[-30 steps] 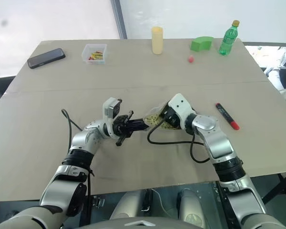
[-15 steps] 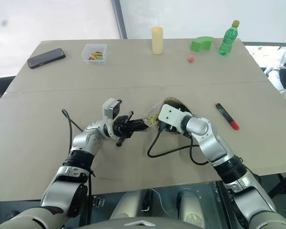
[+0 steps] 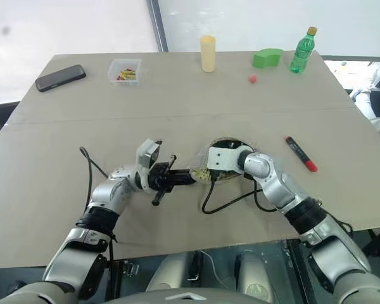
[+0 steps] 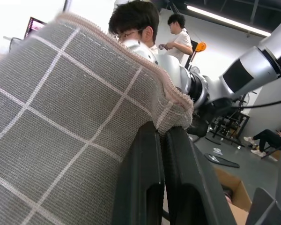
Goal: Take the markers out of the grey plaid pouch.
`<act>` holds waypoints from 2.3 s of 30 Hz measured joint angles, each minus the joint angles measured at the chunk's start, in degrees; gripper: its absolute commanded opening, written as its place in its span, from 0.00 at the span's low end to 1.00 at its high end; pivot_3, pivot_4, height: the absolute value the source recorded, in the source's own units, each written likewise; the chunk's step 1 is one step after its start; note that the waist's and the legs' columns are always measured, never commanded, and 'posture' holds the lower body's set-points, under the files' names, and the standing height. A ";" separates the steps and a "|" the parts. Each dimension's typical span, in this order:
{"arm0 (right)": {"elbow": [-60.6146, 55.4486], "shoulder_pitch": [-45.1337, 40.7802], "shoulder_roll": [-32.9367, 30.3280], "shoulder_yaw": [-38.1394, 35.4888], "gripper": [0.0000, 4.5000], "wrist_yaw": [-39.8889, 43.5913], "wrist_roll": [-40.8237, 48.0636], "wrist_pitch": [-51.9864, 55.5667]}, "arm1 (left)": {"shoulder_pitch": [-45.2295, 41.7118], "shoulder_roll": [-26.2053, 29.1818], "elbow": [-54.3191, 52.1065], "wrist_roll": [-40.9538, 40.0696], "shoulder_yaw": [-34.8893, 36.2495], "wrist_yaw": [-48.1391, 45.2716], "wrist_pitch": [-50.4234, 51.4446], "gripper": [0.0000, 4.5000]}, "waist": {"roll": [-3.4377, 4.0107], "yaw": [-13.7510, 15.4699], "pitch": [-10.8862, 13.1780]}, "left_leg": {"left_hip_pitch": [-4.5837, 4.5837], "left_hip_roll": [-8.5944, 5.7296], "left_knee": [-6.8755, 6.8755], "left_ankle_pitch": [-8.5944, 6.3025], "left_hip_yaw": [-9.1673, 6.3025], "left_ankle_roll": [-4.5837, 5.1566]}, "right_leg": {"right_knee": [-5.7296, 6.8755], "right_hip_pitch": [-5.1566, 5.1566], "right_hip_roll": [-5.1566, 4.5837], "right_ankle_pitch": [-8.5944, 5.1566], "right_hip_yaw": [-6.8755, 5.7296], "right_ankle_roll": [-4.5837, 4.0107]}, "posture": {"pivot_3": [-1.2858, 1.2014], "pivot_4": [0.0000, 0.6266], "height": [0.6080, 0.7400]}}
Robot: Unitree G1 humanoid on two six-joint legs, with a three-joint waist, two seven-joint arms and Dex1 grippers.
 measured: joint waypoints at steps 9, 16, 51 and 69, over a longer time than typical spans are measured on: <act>0.78 -0.48 1.13 -0.95 0.99 -1.39 -1.09 -1.61 | 0.01 1.09 0.00 -1.21 0.19 0.49 -0.19 0.00 | -0.06 -0.95 -0.05 | 0.05 0.02 -0.01 0.01 0.00 -0.01 | 0.01 0.06 0.01 0.01 0.00 0.01 | 0.52 0.24 0.97; 0.82 -0.42 1.51 -0.96 0.99 -1.64 -1.43 -1.72 | -0.01 1.38 0.00 -1.55 -0.44 0.62 -1.82 0.00 | -0.06 -1.18 -0.06 | 0.10 0.06 0.00 0.00 0.02 -0.01 | 0.07 0.06 0.04 0.00 0.03 0.01 | 0.52 0.24 0.97; 2.76 -1.07 2.57 -4.42 0.84 6.89 0.74 -2.61 | 2.54 -2.47 -6.67 3.11 2.70 3.98 -13.84 0.00 | -0.06 -0.83 -0.09 | 0.15 0.03 -0.01 -0.01 0.01 0.00 | 0.05 0.13 -0.06 0.01 0.00 0.00 | 0.52 0.24 0.97; 3.85 -0.62 2.15 -5.66 0.63 8.74 1.92 -4.12 | -2.87 -4.94 -1.93 9.52 4.67 6.13 -27.41 0.00 | -0.06 -0.90 -0.09 | 0.10 -0.02 -0.03 -0.01 0.01 0.01 | -0.02 0.15 -0.06 0.01 -0.06 0.02 | 0.52 0.24 0.97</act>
